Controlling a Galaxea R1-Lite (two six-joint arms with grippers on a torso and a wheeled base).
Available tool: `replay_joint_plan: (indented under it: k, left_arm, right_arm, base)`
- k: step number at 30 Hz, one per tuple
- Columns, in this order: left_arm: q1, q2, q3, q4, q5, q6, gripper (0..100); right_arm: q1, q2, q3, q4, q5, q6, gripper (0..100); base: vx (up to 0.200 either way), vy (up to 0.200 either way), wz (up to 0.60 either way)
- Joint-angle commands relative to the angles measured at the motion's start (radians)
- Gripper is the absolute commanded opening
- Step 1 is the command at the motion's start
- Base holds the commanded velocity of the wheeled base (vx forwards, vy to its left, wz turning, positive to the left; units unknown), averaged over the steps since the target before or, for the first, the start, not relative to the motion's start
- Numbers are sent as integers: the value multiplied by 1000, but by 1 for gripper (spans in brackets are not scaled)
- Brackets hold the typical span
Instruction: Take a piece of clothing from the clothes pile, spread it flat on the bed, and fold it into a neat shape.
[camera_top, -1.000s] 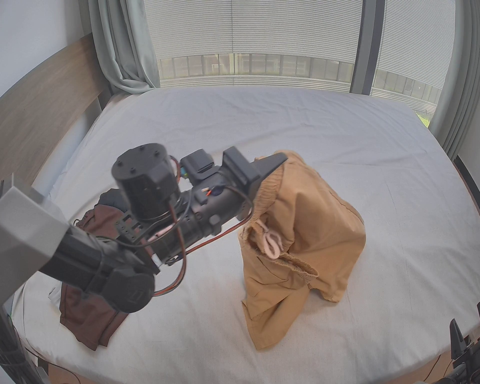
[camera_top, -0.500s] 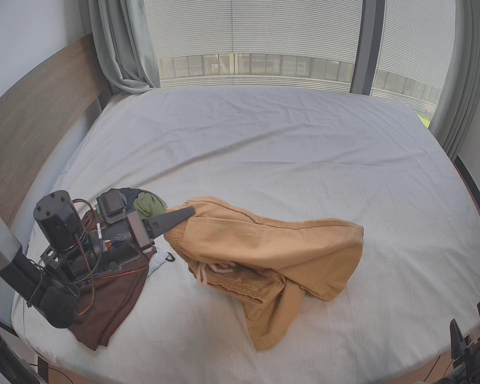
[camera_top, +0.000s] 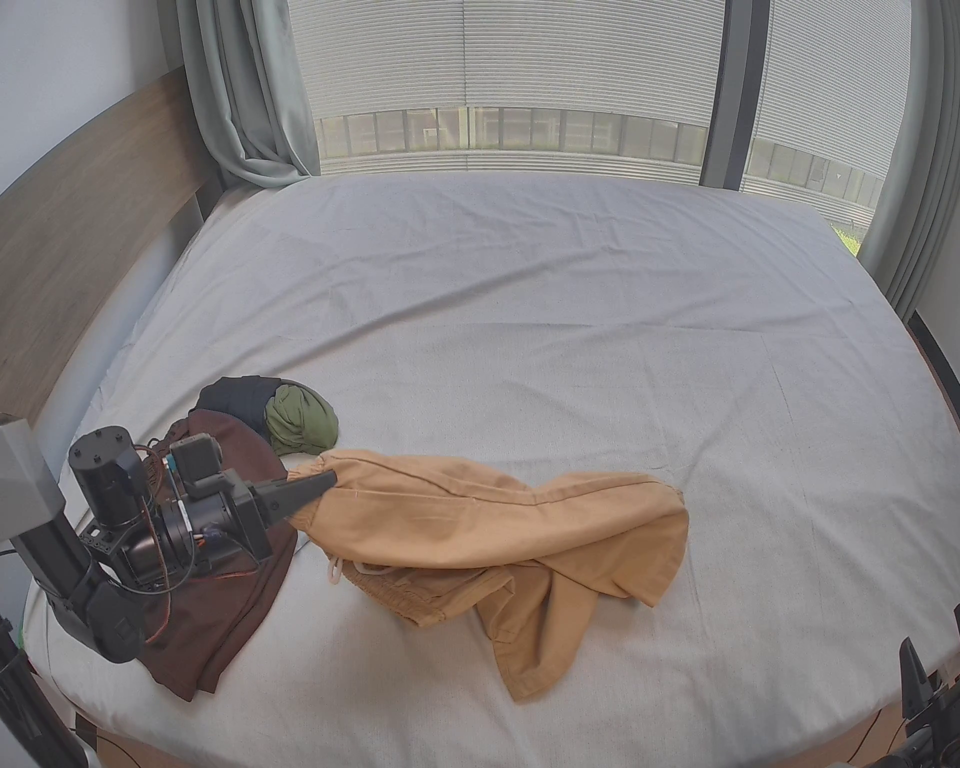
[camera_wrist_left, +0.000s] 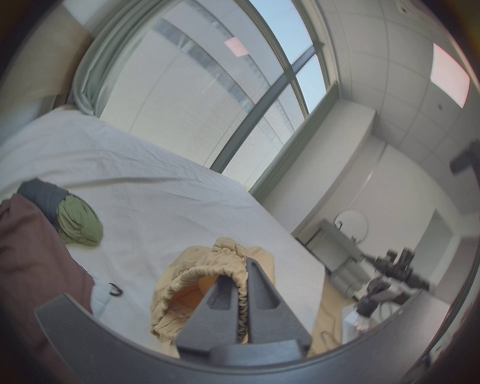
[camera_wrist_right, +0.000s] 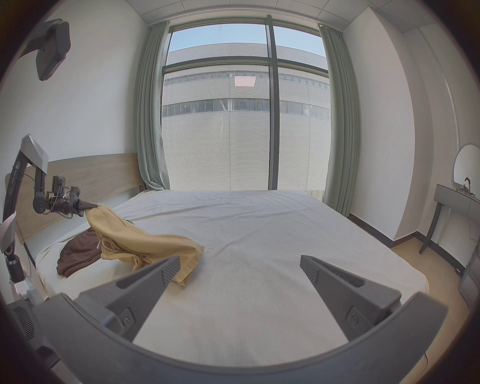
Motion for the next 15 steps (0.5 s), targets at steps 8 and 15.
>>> replay_joint_plan:
  k: [8,15]
  left_arm:
    - [46,210,16,-26,-52,250,0]
    - [76,212,6,-26,-52,256,0]
  right_arm:
    - [0,-12,18,0,0,0,100]
    - [0,-12,18,0,0,0,100]
  base:
    - [0,0,0]
    - [0,0,0]
